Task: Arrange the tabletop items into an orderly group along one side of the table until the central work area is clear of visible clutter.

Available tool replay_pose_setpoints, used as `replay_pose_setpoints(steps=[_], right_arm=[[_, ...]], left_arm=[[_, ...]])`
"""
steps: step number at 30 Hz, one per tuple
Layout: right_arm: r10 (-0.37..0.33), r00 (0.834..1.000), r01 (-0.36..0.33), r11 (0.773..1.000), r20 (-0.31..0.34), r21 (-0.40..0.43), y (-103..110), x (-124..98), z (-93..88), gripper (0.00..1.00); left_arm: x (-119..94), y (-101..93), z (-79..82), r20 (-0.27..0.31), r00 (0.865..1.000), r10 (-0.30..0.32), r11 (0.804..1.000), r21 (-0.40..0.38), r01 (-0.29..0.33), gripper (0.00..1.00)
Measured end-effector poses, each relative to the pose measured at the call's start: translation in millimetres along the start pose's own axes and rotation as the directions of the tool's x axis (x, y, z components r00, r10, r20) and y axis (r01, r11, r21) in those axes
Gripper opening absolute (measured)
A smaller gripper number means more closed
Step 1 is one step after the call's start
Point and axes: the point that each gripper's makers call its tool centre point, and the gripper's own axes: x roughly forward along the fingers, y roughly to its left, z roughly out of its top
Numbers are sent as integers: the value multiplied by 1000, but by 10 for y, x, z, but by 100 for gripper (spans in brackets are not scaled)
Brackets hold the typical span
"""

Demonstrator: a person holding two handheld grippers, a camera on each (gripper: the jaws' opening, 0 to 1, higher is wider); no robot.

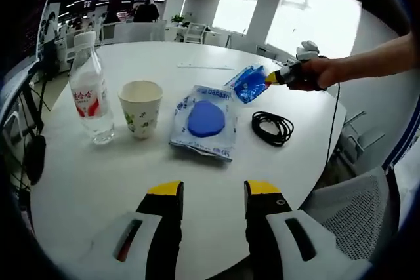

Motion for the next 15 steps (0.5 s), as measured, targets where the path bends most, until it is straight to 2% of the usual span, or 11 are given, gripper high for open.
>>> replay_pose_setpoints(steps=[8, 15], right_arm=[[-28, 1000, 28, 999, -4, 33, -223, -177, -118, 0], [-39, 999, 39, 998, -10, 45, -342, -230, -164, 0]], left_arm=[[89, -114, 7, -17, 1000, -21, 1000, 14, 21, 36], [124, -159, -6, -27, 999, -27, 999, 19, 27, 36]])
